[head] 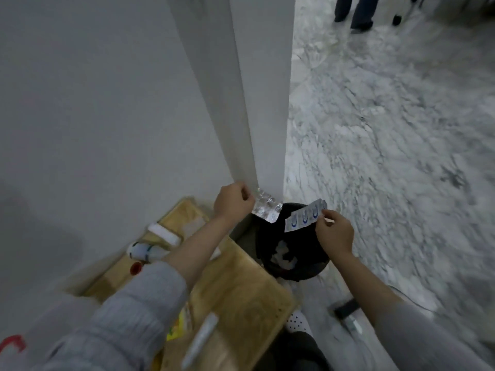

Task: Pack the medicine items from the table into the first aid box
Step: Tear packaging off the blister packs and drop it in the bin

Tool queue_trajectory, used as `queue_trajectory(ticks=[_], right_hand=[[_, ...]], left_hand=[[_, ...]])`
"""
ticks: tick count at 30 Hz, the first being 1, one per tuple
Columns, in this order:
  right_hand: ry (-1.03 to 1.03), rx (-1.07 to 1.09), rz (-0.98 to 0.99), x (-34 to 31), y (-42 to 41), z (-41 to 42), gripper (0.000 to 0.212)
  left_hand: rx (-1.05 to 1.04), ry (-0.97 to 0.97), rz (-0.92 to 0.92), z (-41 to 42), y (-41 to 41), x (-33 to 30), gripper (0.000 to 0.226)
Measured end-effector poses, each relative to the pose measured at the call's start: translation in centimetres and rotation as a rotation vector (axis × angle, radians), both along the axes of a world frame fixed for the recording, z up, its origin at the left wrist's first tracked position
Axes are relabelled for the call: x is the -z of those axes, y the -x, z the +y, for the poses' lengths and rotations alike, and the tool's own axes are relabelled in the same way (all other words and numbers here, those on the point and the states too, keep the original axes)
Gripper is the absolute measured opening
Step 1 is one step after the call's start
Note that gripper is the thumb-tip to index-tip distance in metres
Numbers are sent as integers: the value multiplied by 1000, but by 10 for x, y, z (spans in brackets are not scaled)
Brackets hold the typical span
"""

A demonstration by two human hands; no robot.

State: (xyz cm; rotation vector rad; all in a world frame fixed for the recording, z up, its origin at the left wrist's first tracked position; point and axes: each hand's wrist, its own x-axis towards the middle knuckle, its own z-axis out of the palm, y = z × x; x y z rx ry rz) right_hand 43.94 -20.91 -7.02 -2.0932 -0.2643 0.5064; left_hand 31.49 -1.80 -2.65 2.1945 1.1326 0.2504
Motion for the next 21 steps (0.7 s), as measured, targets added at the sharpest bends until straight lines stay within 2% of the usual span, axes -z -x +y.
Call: queue_trajectory(ticks=[5, 8, 11, 16, 21], right_hand=[[127, -2, 137, 47, -25, -9, 19], [186, -74, 254, 77, -35, -12, 20], [240, -129, 343, 96, -39, -20, 43], [275, -125, 356, 104, -25, -34, 43], [138, -102, 298, 74, 11, -29, 35]], left_hand=[[-42, 114, 139, -30, -54, 71, 7], [-36, 182, 187, -42, -65, 104, 20], [-33, 213, 261, -52, -63, 122, 35], [-130, 155, 107, -72, -37, 106, 33], [-256, 73, -134, -91, 12, 64, 27]])
